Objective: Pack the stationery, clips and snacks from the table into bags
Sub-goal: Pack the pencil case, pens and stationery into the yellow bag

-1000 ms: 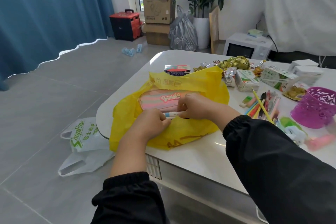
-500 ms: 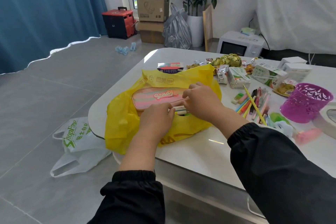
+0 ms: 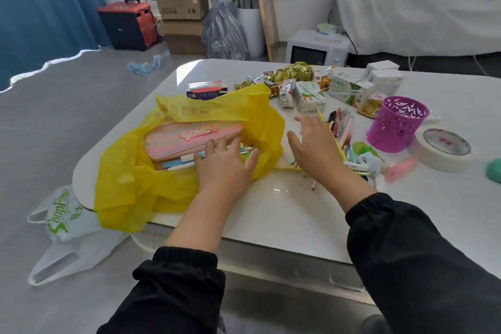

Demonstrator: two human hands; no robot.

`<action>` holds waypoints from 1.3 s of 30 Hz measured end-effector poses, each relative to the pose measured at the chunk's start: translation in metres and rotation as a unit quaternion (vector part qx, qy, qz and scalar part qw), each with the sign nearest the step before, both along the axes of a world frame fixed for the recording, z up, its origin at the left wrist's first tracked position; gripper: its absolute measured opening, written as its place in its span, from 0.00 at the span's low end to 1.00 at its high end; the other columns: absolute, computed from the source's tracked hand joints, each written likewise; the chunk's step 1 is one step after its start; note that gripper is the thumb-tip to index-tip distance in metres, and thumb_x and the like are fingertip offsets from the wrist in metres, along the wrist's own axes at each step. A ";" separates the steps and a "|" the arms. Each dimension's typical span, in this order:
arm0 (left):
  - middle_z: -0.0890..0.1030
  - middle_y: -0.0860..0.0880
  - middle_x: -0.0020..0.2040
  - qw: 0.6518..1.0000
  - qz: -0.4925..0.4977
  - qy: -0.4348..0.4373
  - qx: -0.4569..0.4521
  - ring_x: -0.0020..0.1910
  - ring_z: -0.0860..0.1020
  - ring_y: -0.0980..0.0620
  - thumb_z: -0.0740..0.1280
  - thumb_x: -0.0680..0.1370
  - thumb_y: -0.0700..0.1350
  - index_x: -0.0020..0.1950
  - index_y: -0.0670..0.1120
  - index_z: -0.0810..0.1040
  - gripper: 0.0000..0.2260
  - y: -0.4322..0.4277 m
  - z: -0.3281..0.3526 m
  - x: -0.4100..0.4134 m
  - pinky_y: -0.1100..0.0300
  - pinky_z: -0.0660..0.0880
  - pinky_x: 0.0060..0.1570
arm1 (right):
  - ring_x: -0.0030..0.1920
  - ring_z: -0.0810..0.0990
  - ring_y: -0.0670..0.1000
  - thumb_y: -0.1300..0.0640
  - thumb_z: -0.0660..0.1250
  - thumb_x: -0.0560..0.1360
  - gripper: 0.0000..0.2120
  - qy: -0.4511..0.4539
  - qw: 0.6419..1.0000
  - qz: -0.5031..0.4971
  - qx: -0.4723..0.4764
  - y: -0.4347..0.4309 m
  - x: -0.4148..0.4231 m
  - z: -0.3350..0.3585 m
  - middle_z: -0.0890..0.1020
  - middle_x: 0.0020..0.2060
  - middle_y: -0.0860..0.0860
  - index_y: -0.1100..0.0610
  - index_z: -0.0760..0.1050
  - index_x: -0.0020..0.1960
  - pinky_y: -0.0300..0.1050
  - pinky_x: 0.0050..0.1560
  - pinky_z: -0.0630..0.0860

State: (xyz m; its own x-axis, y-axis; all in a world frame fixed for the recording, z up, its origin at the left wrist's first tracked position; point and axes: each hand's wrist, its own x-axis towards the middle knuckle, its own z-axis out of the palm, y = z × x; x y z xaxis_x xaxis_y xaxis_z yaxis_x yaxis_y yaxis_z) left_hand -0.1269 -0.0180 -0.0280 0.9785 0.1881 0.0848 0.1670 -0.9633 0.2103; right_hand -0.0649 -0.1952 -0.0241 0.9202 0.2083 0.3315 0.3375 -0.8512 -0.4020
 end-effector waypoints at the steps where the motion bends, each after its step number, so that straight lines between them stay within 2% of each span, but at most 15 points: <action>1: 0.61 0.47 0.75 1.000 -0.003 0.006 -0.002 0.75 0.54 0.44 0.47 0.79 0.64 0.75 0.54 0.59 0.27 -0.003 0.000 0.000 0.38 0.54 0.71 | 0.62 0.69 0.58 0.53 0.59 0.79 0.18 0.015 1.000 -0.008 -0.021 -0.009 0.004 0.003 0.74 0.60 0.59 0.61 0.71 0.64 0.52 0.64 0.66; 4: 0.56 0.49 0.77 1.000 -0.009 0.027 -0.011 0.76 0.51 0.45 0.46 0.79 0.65 0.76 0.55 0.57 0.28 -0.010 0.000 0.001 0.37 0.51 0.71 | 0.58 0.73 0.56 0.54 0.63 0.77 0.13 0.083 0.992 -0.010 -0.099 -0.038 0.013 0.009 0.76 0.56 0.56 0.60 0.75 0.58 0.50 0.56 0.70; 8: 0.54 0.49 0.78 0.999 -0.013 0.043 -0.022 0.77 0.49 0.47 0.46 0.78 0.66 0.77 0.55 0.55 0.29 -0.016 -0.001 0.003 0.37 0.51 0.71 | 0.48 0.75 0.51 0.50 0.70 0.73 0.14 0.169 0.977 0.023 -0.131 -0.061 0.011 0.017 0.78 0.49 0.52 0.57 0.77 0.53 0.44 0.44 0.70; 11: 0.55 0.49 0.78 0.999 -0.019 0.035 -0.021 0.76 0.50 0.46 0.46 0.78 0.67 0.76 0.55 0.56 0.29 -0.019 0.000 0.004 0.37 0.52 0.71 | 0.48 0.74 0.49 0.48 0.72 0.71 0.15 0.227 0.959 0.049 -0.160 -0.066 0.009 0.018 0.76 0.48 0.50 0.54 0.77 0.52 0.42 0.44 0.70; 13: 0.55 0.49 0.78 0.999 -0.025 0.034 -0.018 0.76 0.50 0.45 0.46 0.78 0.67 0.76 0.55 0.56 0.29 -0.020 0.001 0.004 0.37 0.52 0.71 | 0.49 0.74 0.50 0.49 0.73 0.70 0.15 0.227 0.958 0.054 -0.166 -0.066 0.010 0.017 0.76 0.49 0.50 0.54 0.76 0.53 0.42 0.46 0.70; 16: 0.54 0.49 0.78 0.999 -0.027 0.039 -0.019 0.77 0.49 0.46 0.47 0.78 0.66 0.76 0.55 0.56 0.29 -0.021 0.002 0.003 0.38 0.52 0.72 | 0.48 0.75 0.50 0.49 0.71 0.72 0.13 0.191 0.965 0.048 -0.171 -0.063 0.011 0.017 0.76 0.48 0.50 0.55 0.77 0.52 0.41 0.41 0.68; 20: 0.54 0.49 0.78 0.999 -0.024 0.041 -0.023 0.77 0.49 0.47 0.47 0.78 0.66 0.76 0.54 0.57 0.29 -0.019 0.001 0.002 0.39 0.52 0.72 | 0.44 0.77 0.53 0.50 0.67 0.76 0.11 0.189 0.954 0.032 -0.229 -0.062 0.012 0.011 0.79 0.44 0.54 0.58 0.79 0.47 0.41 0.37 0.70; 22: 0.55 0.49 0.78 0.999 -0.022 0.038 -0.024 0.76 0.50 0.47 0.47 0.78 0.66 0.76 0.54 0.57 0.29 -0.017 0.002 0.003 0.39 0.53 0.72 | 0.41 0.77 0.52 0.54 0.65 0.77 0.08 0.187 0.952 0.028 -0.240 -0.060 0.011 0.009 0.79 0.42 0.54 0.59 0.78 0.46 0.41 0.36 0.70; 24: 0.56 0.49 0.78 0.999 -0.023 0.035 -0.023 0.76 0.51 0.46 0.47 0.78 0.65 0.76 0.54 0.58 0.29 -0.016 0.002 0.003 0.39 0.54 0.71 | 0.38 0.74 0.48 0.60 0.62 0.78 0.04 0.173 0.961 0.020 -0.214 -0.060 0.011 0.015 0.77 0.40 0.51 0.57 0.74 0.46 0.38 0.34 0.67; 27: 0.56 0.49 0.78 0.999 -0.025 0.035 -0.025 0.76 0.51 0.47 0.47 0.78 0.66 0.76 0.54 0.58 0.29 -0.016 0.002 0.003 0.39 0.54 0.71 | 0.36 0.70 0.44 0.61 0.58 0.80 0.10 0.180 0.976 0.041 -0.118 -0.062 0.009 0.031 0.73 0.38 0.47 0.50 0.66 0.42 0.37 0.32 0.65; 28: 0.56 0.49 0.78 0.999 -0.026 0.035 -0.025 0.76 0.51 0.47 0.47 0.78 0.66 0.76 0.53 0.58 0.29 -0.016 0.002 0.003 0.39 0.54 0.71 | 0.36 0.71 0.45 0.59 0.58 0.81 0.09 0.198 0.974 0.059 -0.097 -0.061 0.007 0.035 0.72 0.38 0.46 0.50 0.66 0.43 0.38 0.33 0.66; 30: 0.56 0.49 0.78 0.999 -0.028 0.033 -0.024 0.76 0.50 0.47 0.47 0.78 0.65 0.76 0.53 0.58 0.29 -0.017 0.002 0.003 0.39 0.54 0.71 | 0.38 0.73 0.47 0.54 0.63 0.79 0.04 0.220 0.965 0.089 -0.112 -0.058 0.002 0.034 0.73 0.38 0.47 0.53 0.70 0.46 0.38 0.33 0.65; 33: 0.56 0.49 0.77 0.999 -0.032 0.033 -0.023 0.76 0.51 0.46 0.47 0.78 0.65 0.76 0.53 0.58 0.29 -0.019 0.002 0.002 0.39 0.55 0.71 | 0.38 0.74 0.50 0.49 0.71 0.72 0.11 0.205 0.961 0.080 -0.168 -0.051 -0.001 0.020 0.76 0.37 0.51 0.57 0.76 0.45 0.40 0.33 0.66; 36: 0.55 0.48 0.78 0.998 -0.035 0.043 -0.018 0.76 0.51 0.46 0.47 0.79 0.65 0.76 0.52 0.57 0.29 -0.021 0.003 0.000 0.40 0.53 0.72 | 0.38 0.73 0.50 0.49 0.74 0.69 0.11 0.202 0.960 0.076 -0.179 -0.050 -0.001 0.008 0.76 0.36 0.49 0.55 0.77 0.42 0.41 0.34 0.67; 39: 0.54 0.48 0.78 0.998 -0.038 0.047 -0.017 0.76 0.51 0.45 0.47 0.79 0.65 0.76 0.52 0.56 0.29 -0.023 0.005 -0.001 0.41 0.53 0.72 | 0.40 0.76 0.51 0.53 0.72 0.72 0.07 0.203 0.958 0.081 -0.186 -0.049 0.000 0.004 0.78 0.39 0.50 0.55 0.79 0.47 0.43 0.39 0.72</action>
State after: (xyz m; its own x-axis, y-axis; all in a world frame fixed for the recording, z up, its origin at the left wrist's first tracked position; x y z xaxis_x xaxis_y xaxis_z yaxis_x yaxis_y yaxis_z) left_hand -0.1283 -0.0408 -0.0225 0.9934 0.1137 -0.0137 0.1138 -0.9667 0.2293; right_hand -0.0649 -0.2439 -0.0198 0.9035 0.3932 -0.1707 0.3572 -0.9107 -0.2076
